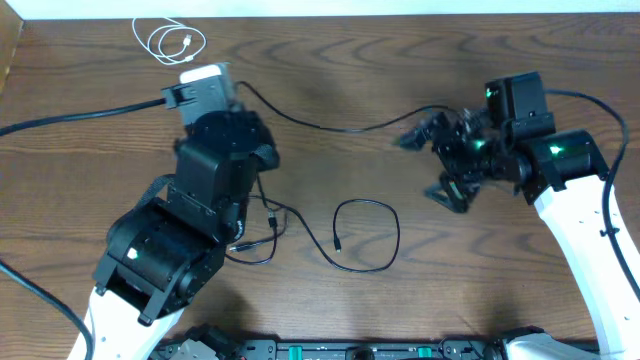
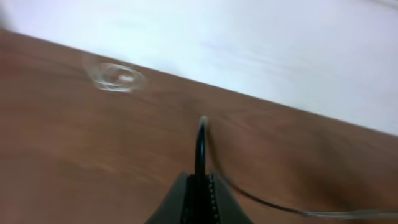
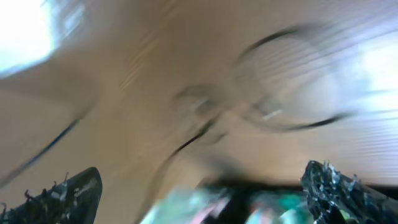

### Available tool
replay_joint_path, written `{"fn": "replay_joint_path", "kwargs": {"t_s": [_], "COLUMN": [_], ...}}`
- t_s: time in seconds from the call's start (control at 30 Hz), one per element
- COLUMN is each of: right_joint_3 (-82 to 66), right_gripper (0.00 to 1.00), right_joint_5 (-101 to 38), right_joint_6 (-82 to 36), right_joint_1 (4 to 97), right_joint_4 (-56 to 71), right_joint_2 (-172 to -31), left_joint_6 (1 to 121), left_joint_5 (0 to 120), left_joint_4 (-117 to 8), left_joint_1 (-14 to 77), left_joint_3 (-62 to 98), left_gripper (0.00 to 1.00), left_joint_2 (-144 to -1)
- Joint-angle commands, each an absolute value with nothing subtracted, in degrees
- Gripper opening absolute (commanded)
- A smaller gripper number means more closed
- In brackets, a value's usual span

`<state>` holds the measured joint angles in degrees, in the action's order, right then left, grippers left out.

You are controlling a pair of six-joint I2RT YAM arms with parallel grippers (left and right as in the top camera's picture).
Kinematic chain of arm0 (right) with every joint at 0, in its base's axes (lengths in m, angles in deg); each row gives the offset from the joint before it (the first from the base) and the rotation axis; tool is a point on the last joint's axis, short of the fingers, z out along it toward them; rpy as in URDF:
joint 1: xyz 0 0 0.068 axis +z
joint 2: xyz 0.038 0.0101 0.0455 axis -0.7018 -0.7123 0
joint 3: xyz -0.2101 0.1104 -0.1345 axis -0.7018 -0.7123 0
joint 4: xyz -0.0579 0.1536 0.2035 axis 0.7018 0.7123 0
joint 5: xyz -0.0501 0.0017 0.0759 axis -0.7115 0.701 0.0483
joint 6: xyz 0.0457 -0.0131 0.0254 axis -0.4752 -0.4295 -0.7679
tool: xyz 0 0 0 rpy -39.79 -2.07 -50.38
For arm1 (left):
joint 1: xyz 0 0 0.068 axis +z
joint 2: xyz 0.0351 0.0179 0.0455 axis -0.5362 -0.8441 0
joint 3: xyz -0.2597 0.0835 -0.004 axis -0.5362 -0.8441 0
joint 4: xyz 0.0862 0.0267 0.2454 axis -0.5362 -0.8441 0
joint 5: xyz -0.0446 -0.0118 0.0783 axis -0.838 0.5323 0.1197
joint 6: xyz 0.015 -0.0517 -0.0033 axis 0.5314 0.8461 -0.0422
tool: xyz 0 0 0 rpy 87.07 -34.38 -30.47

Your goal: Untangle cables

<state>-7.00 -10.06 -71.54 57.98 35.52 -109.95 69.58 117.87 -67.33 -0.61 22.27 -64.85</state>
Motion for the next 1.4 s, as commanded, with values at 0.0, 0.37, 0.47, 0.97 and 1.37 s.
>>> {"fn": "replay_joint_path", "kwargs": {"t_s": [0.0,0.37,0.47,0.97,1.37], "right_joint_3": [-6.95,-7.15,-7.15,-7.15,-7.15], "right_gripper": [0.99,0.99,0.99,0.99,0.99], "right_joint_5": [-38.78,-49.69,-49.69,-49.71,-49.69], "right_joint_6": [-69.33,-68.74,-68.74,-68.74,-68.74], "right_joint_1": [57.9,57.96,57.96,57.96,57.96], "right_joint_4": [37.95,40.37,40.37,40.37,40.37], "right_joint_2": [-109.79,-109.79,-109.79,-109.79,-109.79], "left_joint_6": [70.72,70.72,70.72,66.9,66.33], "left_joint_5": [130.7,129.34,125.36,96.56,97.19], "left_joint_4": [-68.31,-70.63,-69.63,-42.02,-40.77], "left_joint_1": [-0.09,1.66,1.66,1.66,1.9], "left_joint_3": [22.75,22.69,22.69,22.82,32.2], "left_gripper": [0.07,0.07,0.07,0.07,0.07], "left_joint_2": [-64.7,-65.29,-64.79,-55.76,-61.99]}}
